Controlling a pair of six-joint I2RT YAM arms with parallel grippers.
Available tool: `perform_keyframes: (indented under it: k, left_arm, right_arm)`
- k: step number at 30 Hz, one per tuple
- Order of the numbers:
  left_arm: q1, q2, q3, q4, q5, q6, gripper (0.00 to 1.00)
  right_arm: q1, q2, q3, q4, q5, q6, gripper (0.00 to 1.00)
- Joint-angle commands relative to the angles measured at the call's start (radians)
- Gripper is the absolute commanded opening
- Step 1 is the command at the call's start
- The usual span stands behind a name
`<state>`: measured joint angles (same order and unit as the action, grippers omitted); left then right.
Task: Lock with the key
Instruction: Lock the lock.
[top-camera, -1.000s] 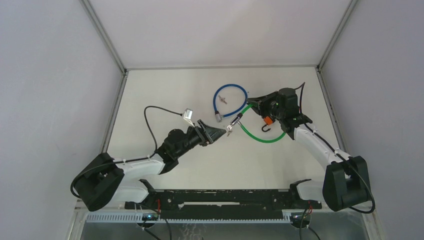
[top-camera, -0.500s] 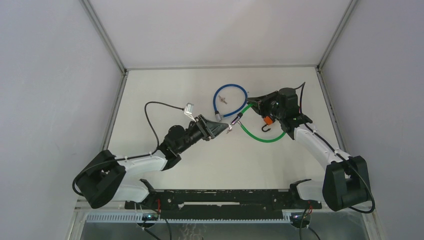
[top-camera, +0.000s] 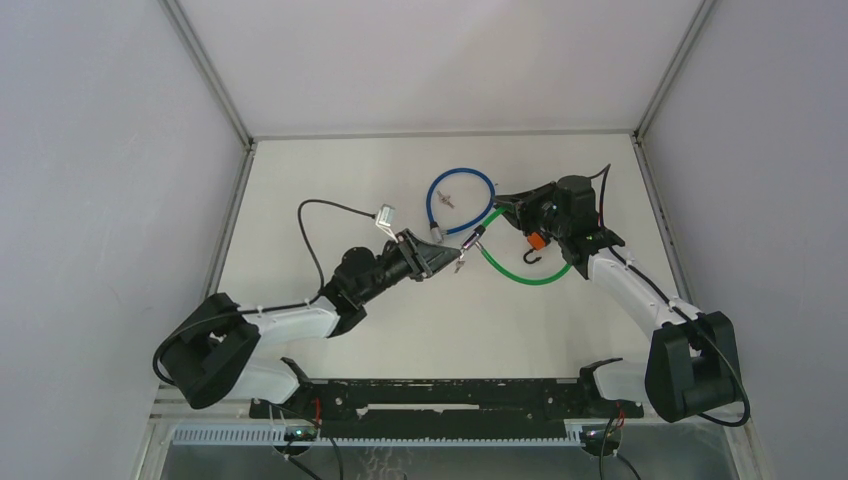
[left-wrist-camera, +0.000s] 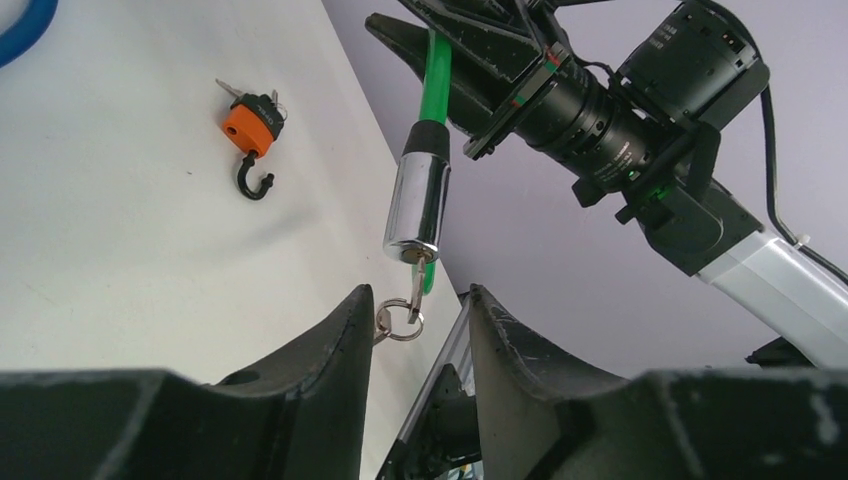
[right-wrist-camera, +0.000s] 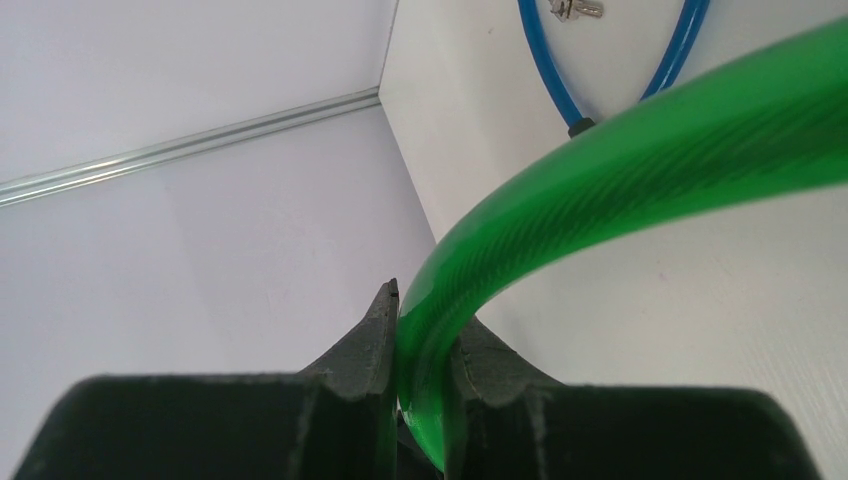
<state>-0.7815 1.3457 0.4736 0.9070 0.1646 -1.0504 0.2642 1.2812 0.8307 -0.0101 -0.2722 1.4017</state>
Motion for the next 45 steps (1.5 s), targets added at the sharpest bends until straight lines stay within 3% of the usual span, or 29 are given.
perform_keyframes:
  k: [1, 3, 10, 18, 23, 28, 35, 45]
  left_arm:
    - [-0.004, 0.013, 0.049, 0.053, 0.028, -0.014, 0.42]
    - [-0.004, 0.018, 0.05, 0.062, 0.029, -0.017, 0.35]
    - [-0.003, 0.037, 0.053, 0.081, 0.027, -0.036, 0.32]
    - [0.002, 0.1, 0.024, 0.226, 0.015, -0.115, 0.21]
    - [0.007, 0.154, 0.02, 0.32, 0.033, -0.174, 0.01]
    - [0.024, 0.218, -0.012, 0.473, 0.026, -0.271, 0.0]
    - [0.03, 0.251, -0.006, 0.528, 0.022, -0.388, 0.0]
    - [0.031, 0.261, 0.005, 0.562, -0.033, -0.567, 0.0]
  right_arm:
    - [0.007, -0.011, 0.022, 0.08, -0.013, 0.031, 0.0]
    - [0.009, -0.01, 0.022, 0.081, -0.015, 0.031, 0.0]
    - [0.011, -0.006, 0.022, 0.089, -0.025, 0.031, 0.0]
    - [0.008, -0.009, 0.022, 0.088, -0.034, 0.028, 0.0]
    - [0.002, -0.015, 0.022, 0.083, -0.043, 0.021, 0.0]
    - [0.003, -0.026, 0.022, 0.101, -0.043, -0.012, 0.0]
    - [-0.004, -0.04, -0.049, 0.285, -0.071, -0.056, 0.0]
    - [-0.014, -0.08, -0.183, 0.679, -0.075, -0.075, 0.0]
